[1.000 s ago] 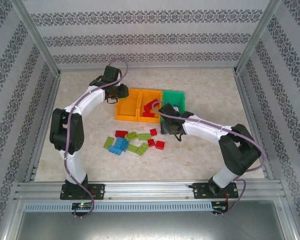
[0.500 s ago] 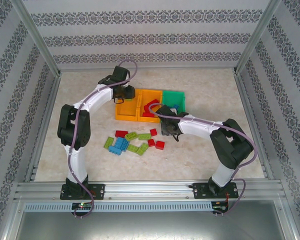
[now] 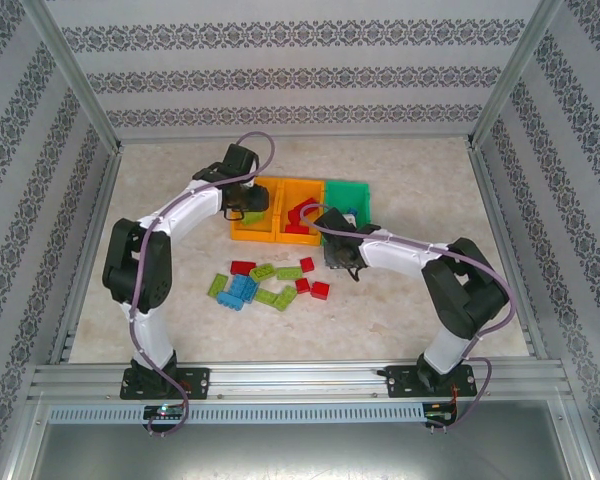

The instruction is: Sort the legos into containers by color

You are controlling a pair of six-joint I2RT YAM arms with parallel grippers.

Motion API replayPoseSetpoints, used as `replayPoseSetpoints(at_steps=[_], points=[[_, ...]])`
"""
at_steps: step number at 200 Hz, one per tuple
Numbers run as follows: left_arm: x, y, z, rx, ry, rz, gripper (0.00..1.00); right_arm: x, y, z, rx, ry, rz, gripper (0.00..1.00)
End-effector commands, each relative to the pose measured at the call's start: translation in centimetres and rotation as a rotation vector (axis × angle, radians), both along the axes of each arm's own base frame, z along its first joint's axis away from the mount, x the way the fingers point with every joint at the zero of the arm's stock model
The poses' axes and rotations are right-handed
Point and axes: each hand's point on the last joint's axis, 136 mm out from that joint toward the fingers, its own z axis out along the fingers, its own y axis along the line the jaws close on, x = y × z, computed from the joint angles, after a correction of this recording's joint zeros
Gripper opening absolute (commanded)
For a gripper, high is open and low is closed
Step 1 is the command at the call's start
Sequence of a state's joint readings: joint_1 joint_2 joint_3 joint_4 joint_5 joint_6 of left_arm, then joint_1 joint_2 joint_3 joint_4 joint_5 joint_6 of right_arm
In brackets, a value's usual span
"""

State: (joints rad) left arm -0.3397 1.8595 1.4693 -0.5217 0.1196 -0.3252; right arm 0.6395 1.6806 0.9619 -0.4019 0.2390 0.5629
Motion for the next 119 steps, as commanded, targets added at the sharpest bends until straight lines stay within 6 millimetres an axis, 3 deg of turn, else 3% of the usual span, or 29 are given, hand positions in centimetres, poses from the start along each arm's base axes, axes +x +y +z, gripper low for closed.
replayPoseSetpoints(at_steps=[1, 28, 78, 106, 119], points=[[0.1, 0.2, 1.5, -0.004, -0.052, 0.013, 0.43, -2.7, -0.1, -0.9, -0.001, 0.07, 0.027, 0.18], [-0.3, 0.3, 1.2, -0.001, -0.04, 0.016, 0.43, -4.7, -0.1, -1.2, -0.008, 0.101, 0.034, 0.18], [-0.5, 0.1, 0.8, -0.017, -0.033, 0.018, 0.43, -6.6, 0.2, -1.6, 0.041, 0.15, 0.062, 0.22], [-0.7, 0.1, 0.6, -0.018, -0.028, 0.015, 0.43, -6.6, -0.2, -1.7, 0.025, 0.149, 0.036, 0.4], [-0.7, 0.2, 0.6, -0.013, -0.029, 0.018, 0.43, -6.3, -0.1, -1.3, 0.039, 0.125, 0.03, 0.43]])
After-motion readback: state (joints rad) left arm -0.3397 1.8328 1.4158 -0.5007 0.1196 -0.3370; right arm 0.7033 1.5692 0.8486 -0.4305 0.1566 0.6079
